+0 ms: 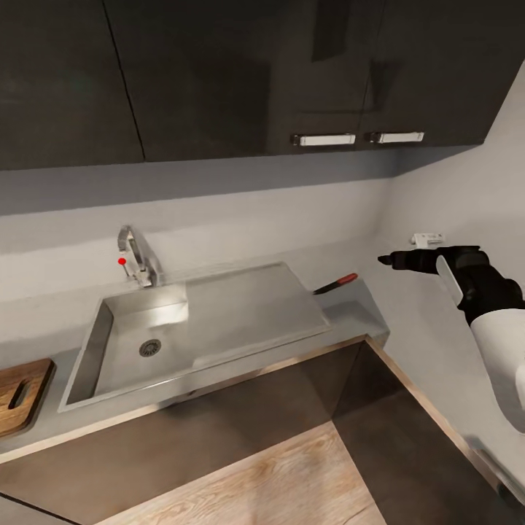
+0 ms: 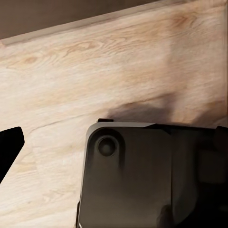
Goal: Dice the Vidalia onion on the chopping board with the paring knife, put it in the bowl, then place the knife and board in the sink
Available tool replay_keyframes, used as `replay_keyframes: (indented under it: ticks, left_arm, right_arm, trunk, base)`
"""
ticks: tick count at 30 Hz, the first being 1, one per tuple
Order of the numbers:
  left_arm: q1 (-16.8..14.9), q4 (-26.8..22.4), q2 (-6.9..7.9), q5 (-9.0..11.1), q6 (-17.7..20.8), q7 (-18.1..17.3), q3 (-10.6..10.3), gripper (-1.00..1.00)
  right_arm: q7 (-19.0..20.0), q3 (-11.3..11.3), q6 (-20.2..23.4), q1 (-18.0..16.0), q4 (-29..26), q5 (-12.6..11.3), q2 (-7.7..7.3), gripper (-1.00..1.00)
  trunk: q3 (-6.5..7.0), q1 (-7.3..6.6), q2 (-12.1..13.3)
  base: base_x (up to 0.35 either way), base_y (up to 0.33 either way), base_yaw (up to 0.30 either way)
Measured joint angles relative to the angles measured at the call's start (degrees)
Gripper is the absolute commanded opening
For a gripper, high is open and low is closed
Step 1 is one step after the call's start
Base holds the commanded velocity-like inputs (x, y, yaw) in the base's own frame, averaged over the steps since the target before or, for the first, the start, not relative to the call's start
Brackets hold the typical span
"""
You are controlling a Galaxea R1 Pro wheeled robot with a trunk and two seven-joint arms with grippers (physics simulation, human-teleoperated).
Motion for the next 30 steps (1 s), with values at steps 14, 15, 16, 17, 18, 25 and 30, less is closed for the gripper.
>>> replay_keyframes:
  ticks: [14,15,16,17,18,25,30]
  left_arm:
    - [0.0,3.7,-0.12,7.3,0.0,0.1,6.8,1.0]
    - [0.0,3.9,-0.12,7.5,-0.1,0.1,7.0,1.0]
    - [0.0,4.0,-0.12,7.6,-0.4,0.1,7.1,1.0]
    - [0.0,4.1,-0.12,7.7,-0.8,0.1,7.1,1.0]
    - [0.0,4.2,-0.12,7.7,-1.4,0.1,7.2,1.0]
    - [0.0,5.3,-0.16,7.8,-4.6,0.2,7.2,1.0]
    - [0.0,5.6,-0.2,7.8,-5.1,0.2,7.1,1.0]
  right_arm:
    - [18.4,9.2,-3.1,0.0,-0.2,7.8,0.0,1.0]
    - [18.6,9.3,-3.2,0.0,-0.2,7.9,-0.04,1.0]
    - [18.6,9.3,-3.2,0.0,-0.2,7.9,-0.05,1.0]
    - [18.7,9.3,-3.2,0.0,-0.2,7.9,-0.07,1.0]
    - [18.7,9.3,-3.2,0.0,-0.2,7.9,-0.07,1.0]
    - [18.8,9.3,-3.3,0.0,-0.1,7.8,-0.04,1.0]
    - [18.8,9.4,-3.3,0.0,-0.1,7.7,0.13,1.0]
  trunk:
    - [0.0,0.02,0.0]
    - [0.0,0.02,0.0]
    - [0.0,0.02,0.0]
    - [0.0,0.02,0.0]
    - [0.0,0.02,0.0]
    - [0.0,0.02,0.0]
    - [0.0,0.02,0.0]
  base:
    - [0.047,-0.047,0.0]
    - [0.0,0.0,0.0]
    - [0.0,0.0,0.0]
    - [0.0,0.0,0.0]
    - [0.0,0.0,0.0]
    - [0.0,0.0,0.0]
    - [0.0,0.0,0.011]
